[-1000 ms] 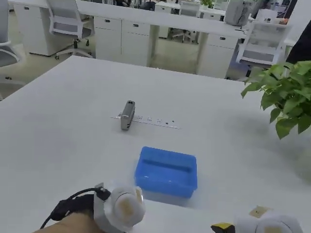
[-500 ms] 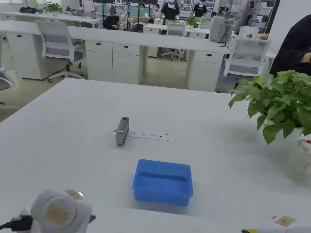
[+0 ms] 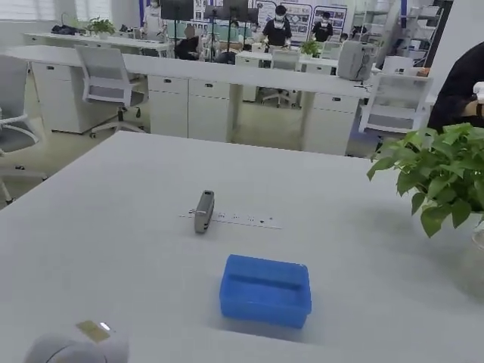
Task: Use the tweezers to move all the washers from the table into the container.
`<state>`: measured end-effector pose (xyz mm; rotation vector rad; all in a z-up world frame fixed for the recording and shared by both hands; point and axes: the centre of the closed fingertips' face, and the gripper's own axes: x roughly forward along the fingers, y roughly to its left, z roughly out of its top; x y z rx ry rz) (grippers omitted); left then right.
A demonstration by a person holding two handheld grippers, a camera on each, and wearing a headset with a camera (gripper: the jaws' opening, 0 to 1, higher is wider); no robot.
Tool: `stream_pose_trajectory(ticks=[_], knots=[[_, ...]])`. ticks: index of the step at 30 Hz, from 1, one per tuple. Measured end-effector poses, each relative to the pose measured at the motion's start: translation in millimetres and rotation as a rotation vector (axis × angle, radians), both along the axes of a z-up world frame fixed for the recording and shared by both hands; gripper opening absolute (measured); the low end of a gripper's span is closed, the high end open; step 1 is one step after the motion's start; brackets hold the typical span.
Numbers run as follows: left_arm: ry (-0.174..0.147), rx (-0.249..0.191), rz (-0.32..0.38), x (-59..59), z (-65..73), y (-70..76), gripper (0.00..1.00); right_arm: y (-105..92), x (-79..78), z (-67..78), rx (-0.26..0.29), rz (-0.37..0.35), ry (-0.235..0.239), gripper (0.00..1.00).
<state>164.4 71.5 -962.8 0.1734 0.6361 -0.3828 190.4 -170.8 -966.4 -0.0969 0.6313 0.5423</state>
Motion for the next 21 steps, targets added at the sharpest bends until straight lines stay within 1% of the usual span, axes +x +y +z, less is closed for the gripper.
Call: stream_pose_trajectory(ticks=[3, 6, 9, 10, 12, 13, 14, 15, 16, 17, 20, 21], knots=[[-0.011, -0.01, 0.0, -2.1, -0.7, -2.6, 0.99, -1.4, -1.7, -0.4, -0.003, -0.003, 0.0, 0.99], [-0.024, -0.005, 0.026, -3.7, 0.1, -1.7, 0.99, -6.1, -4.6, -1.1, -0.016, -0.013, -0.016, 0.99], [-0.032, -0.004, 0.044, -3.4, 2.5, 0.7, 0.99, -9.8, -6.5, -5.0, -0.02, -0.023, -0.008, 0.99], [-0.035, -0.011, 0.047, -3.6, 4.0, 1.0, 0.99, -10.0, -6.9, -5.4, -0.021, -0.025, -0.005, 0.99], [-0.054, -0.041, 0.074, -1.5, 8.6, 2.9, 0.99, -9.7, -6.2, -3.8, -0.025, -0.024, -0.019, 0.99], [-0.05, -0.062, 0.078, -1.7, 8.8, 2.1, 0.99, -9.5, -6.1, -3.3, -0.035, -0.024, -0.027, 0.99], [-0.039, -0.071, 0.088, -2.2, 7.7, 2.5, 0.99, -9.7, -6.2, -3.8, -0.04, -0.024, -0.026, 0.99], [-0.025, -0.093, 0.114, -2.6, 6.0, 3.7, 0.99, -10.4, -6.6, -4.6, -0.042, -0.025, -0.025, 0.99], [-0.013, -0.114, 0.122, -3.5, 5.0, 2.8, 0.99, -10.6, -7.0, -5.5, -0.041, -0.024, -0.023, 0.99], [-0.017, -0.126, 0.136, -2.9, 5.7, 3.9, 0.99, -11.1, -8.5, -7.1, -0.041, -0.022, -0.013, 0.99], [-0.081, -0.133, 0.152, -0.4, 14.6, 7.5, 0.99, -14.4, -8.5, -8.4, -0.048, -0.028, -0.009, 0.99], [-0.076, -0.131, 0.154, -1.6, 14.8, 8.4, 0.99, -15.9, -8.5, -7.9, -0.038, -0.032, -0.009, 0.99]])
